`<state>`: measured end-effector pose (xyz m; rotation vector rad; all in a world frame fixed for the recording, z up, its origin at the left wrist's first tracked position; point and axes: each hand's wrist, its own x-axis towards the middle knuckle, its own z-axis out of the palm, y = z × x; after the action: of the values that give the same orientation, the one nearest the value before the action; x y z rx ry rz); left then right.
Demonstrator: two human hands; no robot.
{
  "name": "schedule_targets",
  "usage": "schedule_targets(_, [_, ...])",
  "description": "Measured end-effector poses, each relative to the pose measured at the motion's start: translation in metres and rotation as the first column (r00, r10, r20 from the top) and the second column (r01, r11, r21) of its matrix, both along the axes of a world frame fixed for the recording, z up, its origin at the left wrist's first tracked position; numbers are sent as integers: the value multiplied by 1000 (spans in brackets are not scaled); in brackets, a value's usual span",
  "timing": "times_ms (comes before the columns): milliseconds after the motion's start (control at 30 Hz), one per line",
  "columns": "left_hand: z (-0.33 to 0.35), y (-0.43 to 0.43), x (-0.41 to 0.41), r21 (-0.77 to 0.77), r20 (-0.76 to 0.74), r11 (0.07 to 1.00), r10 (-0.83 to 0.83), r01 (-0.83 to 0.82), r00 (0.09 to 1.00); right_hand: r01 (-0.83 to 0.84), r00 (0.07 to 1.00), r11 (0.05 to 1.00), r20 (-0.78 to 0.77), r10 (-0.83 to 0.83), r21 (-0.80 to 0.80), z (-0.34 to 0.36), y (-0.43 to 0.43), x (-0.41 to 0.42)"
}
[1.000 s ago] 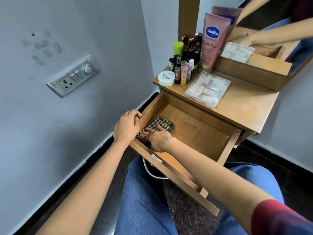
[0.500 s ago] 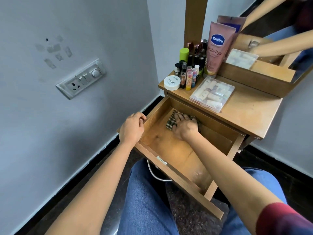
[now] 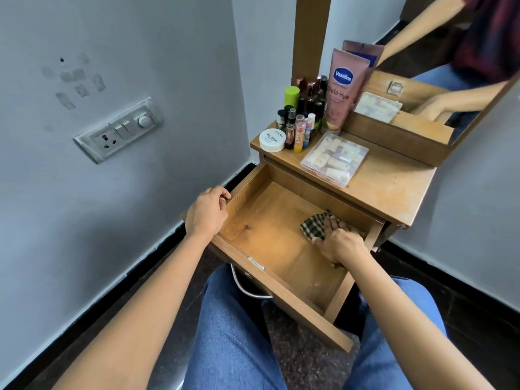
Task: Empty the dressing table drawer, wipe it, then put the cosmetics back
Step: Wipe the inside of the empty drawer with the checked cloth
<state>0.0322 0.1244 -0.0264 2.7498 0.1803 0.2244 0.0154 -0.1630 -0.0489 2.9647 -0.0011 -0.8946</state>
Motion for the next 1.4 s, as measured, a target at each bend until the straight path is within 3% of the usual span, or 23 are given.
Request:
schedule_targets(267, [-1,0,-1,12,17,1000,-16,16,1000,59,994,997,91,-63,49,-2,52,17])
schedule_targets(600, [-1,1,-2,13,38,1000,-6,6,999,-221,975,936,51,215,274,-4,111,91])
schedule_targets(833, [-1,1,-1,0,32,1000,-3,3,999,-332,942,893,55,332,302,-3,106,88])
schedule_targets(1033, [0,0,0,-3,27,1000,-4,4,1000,-540,837,753,149,526,375,0,113,53])
schedule_targets(1167, [0,0,0,1,22,1000,-5,5,1000,-665,720,607,156,677,434,-10,137,32])
schedule_targets(1400, [0,-1,1,-3,26,1000,14,-14,1000,-468,811,499,129,571,729,-18,133,40])
